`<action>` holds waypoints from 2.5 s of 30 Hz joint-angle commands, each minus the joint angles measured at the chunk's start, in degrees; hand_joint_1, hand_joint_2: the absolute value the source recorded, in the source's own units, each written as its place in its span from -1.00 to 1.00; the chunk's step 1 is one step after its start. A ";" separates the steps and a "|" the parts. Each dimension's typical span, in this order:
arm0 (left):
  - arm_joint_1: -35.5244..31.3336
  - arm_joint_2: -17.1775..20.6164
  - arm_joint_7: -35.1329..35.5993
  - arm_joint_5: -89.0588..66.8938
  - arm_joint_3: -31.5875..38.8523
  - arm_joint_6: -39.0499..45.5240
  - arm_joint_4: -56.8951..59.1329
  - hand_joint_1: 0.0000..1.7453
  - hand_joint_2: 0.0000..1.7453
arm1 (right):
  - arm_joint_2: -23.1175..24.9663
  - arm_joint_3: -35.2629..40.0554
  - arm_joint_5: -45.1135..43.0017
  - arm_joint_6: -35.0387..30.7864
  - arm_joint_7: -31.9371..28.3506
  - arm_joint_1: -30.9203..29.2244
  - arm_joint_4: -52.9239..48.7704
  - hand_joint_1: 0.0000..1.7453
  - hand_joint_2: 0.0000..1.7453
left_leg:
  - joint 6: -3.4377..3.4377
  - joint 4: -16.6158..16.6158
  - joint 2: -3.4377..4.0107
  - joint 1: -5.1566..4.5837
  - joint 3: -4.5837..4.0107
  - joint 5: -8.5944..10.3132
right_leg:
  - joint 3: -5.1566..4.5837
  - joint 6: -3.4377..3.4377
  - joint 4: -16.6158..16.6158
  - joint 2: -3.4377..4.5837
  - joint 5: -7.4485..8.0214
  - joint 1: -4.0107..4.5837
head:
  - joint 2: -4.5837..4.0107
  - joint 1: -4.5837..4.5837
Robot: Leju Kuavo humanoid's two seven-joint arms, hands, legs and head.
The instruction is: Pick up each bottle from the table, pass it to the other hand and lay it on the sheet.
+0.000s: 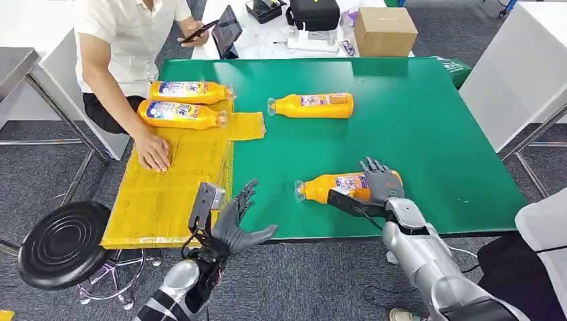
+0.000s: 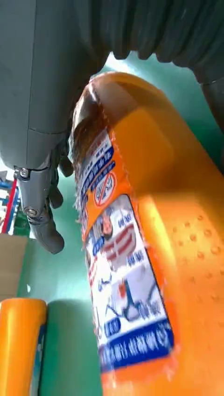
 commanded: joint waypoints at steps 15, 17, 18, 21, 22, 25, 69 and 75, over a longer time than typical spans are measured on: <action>-2.01 2.13 -0.01 1.31 -2.46 0.06 1.00 -1.00 1.00 | -0.95 4.65 -2.68 5.44 -1.94 -3.10 6.19 1.00 1.00 | -0.10 -0.02 -0.08 0.07 -0.01 0.02 | 0.02 -0.13 -0.05 -0.04 0.02 0.07 | 0.00 0.00; -2.21 2.19 -0.06 1.65 -2.77 0.07 1.18 -1.00 1.00 | -1.35 4.88 -3.67 7.51 -1.57 -3.44 7.62 1.00 1.00 | -0.12 -0.02 -0.04 0.09 -0.03 0.02 | 0.00 -0.16 -0.05 -0.02 0.04 0.10 | 0.00 0.00; -2.25 2.18 -0.06 1.68 -2.85 0.07 1.22 -1.00 1.00 | -1.50 4.80 -3.94 7.67 -1.54 -3.49 7.90 1.00 1.00 | -0.10 -0.02 -0.08 0.06 -0.03 0.03 | 0.01 -0.13 -0.05 -0.05 0.03 0.06 | 0.00 0.00; -2.75 2.04 -0.05 2.03 -3.25 0.08 1.71 -1.00 1.00 | -1.78 4.55 -5.35 9.50 -1.73 -3.83 9.95 1.00 1.00 | -0.09 -0.02 -0.15 0.06 -0.02 0.04 | 0.03 -0.12 -0.06 -0.12 0.02 0.07 | 0.00 0.00; -2.79 2.04 -0.05 2.08 -3.29 0.10 1.77 -1.00 1.00 | -1.83 4.52 -5.52 9.66 -1.71 -3.64 10.22 1.00 1.00 | -0.07 -0.01 -0.17 0.06 -0.01 0.03 | 0.04 -0.09 -0.05 -0.12 0.01 0.06 | 0.00 0.00; -3.09 2.21 0.00 2.25 -3.40 0.15 2.05 -1.00 1.00 | -2.09 5.05 -5.65 11.52 -0.82 -3.45 11.76 1.00 1.00 | -0.07 -0.04 -0.20 0.06 0.03 0.04 | 0.09 -0.10 -0.09 -0.15 0.01 0.07 | 0.00 0.00; 5.27 4.12 -13.93 17.95 -2.92 2.64 -4.32 -1.00 1.00 | 10.07 4.47 -49.66 20.05 -24.76 9.40 -15.28 1.00 1.00 | -0.16 0.05 0.44 0.21 -0.17 -0.11 | -0.20 -0.15 -0.03 0.53 0.05 0.24 | 0.00 0.02; 6.76 3.62 -16.78 13.02 -3.02 -2.39 -7.83 -1.00 1.00 | 10.34 5.61 -51.38 19.65 -24.84 8.07 -13.64 1.00 1.00 | -0.13 0.03 0.31 0.19 -0.21 -0.08 | -0.21 -0.10 -0.04 0.42 0.03 0.20 | 0.00 0.02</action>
